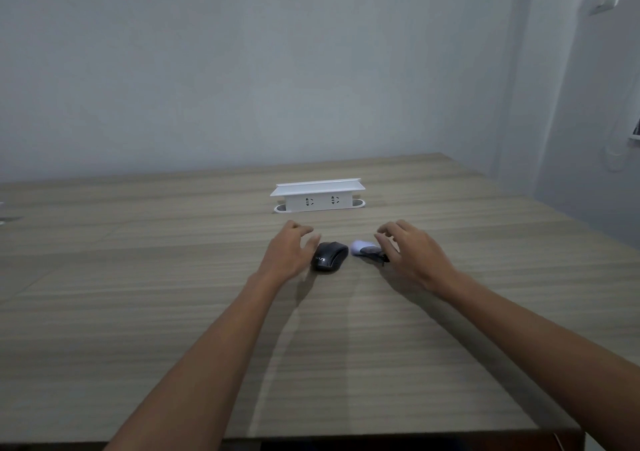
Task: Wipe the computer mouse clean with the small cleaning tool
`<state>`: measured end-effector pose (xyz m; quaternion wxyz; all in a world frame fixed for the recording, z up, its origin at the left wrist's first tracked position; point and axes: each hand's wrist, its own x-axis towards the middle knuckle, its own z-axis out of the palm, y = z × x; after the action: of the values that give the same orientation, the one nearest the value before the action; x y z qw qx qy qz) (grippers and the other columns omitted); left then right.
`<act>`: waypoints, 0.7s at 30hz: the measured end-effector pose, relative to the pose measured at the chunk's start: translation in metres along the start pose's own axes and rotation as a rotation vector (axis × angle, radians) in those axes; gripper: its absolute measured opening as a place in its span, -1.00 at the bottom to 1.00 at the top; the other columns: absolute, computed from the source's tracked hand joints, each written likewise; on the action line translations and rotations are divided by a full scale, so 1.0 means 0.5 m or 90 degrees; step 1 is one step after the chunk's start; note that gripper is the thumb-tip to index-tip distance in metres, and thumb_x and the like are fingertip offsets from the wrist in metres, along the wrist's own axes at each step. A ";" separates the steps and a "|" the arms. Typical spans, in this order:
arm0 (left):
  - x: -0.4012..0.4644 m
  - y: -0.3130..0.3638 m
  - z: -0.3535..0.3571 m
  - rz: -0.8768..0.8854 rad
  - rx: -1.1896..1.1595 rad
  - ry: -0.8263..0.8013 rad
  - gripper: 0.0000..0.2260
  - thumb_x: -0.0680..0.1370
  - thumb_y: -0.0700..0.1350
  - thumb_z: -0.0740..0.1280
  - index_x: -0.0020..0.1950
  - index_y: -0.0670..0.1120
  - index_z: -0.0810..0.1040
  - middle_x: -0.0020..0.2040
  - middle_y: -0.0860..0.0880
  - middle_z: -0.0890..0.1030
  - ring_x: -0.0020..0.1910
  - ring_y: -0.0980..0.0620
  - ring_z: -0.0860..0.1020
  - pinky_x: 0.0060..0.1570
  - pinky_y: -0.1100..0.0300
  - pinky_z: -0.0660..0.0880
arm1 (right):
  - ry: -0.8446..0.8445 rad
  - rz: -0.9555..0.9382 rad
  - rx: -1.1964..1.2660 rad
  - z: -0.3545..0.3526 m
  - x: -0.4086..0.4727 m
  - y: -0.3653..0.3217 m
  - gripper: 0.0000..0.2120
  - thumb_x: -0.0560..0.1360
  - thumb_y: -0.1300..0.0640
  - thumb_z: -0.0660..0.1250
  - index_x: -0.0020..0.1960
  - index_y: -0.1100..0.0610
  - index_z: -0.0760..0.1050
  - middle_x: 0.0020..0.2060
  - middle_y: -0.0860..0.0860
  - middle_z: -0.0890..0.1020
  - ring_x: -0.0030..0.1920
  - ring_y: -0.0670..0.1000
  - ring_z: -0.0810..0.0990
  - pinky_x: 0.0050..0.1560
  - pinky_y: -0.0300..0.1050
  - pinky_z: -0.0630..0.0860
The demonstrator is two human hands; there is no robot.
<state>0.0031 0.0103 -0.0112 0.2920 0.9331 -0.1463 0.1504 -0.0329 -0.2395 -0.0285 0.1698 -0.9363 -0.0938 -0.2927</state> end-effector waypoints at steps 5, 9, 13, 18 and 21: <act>-0.007 -0.045 -0.011 -0.005 0.100 0.024 -0.59 0.64 0.04 0.18 0.41 -0.12 0.48 0.40 -0.10 0.46 0.35 -0.11 0.48 0.33 -0.02 0.40 | -0.028 0.038 -0.036 -0.004 0.003 0.035 -0.66 0.66 0.05 0.16 0.34 0.12 0.53 0.24 0.09 0.63 0.18 0.21 0.61 0.19 0.10 0.47; -0.023 -0.086 -0.003 -0.083 0.144 -0.005 -0.54 0.65 0.08 0.11 0.51 -0.07 0.34 0.53 -0.15 0.29 0.50 -0.12 0.30 0.43 -0.08 0.27 | -0.089 0.069 -0.134 0.012 -0.014 0.077 -0.58 0.67 -0.01 0.06 0.48 0.06 0.39 0.45 0.06 0.47 0.46 0.05 0.42 0.39 0.04 0.29; -0.044 -0.118 0.010 -0.153 0.171 -0.070 -0.47 0.63 0.20 0.04 0.56 0.01 0.21 0.60 -0.15 0.13 0.59 -0.11 0.09 0.52 -0.11 0.09 | -0.135 0.129 -0.147 0.027 -0.033 0.100 -0.53 0.66 -0.07 0.05 0.53 0.04 0.32 0.54 0.07 0.35 0.54 0.04 0.29 0.46 0.04 0.19; -0.060 -0.127 0.015 -0.179 0.192 -0.082 -0.43 0.59 0.28 0.01 0.54 0.07 0.21 0.61 -0.13 0.11 0.60 -0.09 0.07 0.53 -0.09 0.05 | -0.206 0.193 -0.125 0.038 -0.031 0.111 -0.49 0.63 -0.17 0.00 0.51 -0.02 0.31 0.56 0.04 0.30 0.58 0.05 0.20 0.51 0.09 0.12; -0.064 -0.125 0.018 -0.177 0.203 -0.080 -0.44 0.57 0.29 0.01 0.52 0.09 0.27 0.59 -0.11 0.16 0.59 -0.08 0.09 0.53 -0.08 0.05 | -0.222 0.210 -0.138 0.031 -0.034 0.105 -0.50 0.64 -0.18 -0.02 0.52 -0.05 0.31 0.58 0.06 0.25 0.59 0.09 0.15 0.52 0.08 0.08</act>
<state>-0.0017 0.0599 -0.0610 0.1489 0.9862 -0.0086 0.0719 -0.0242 -0.2834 -0.0641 0.0951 -0.9879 0.0647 -0.1038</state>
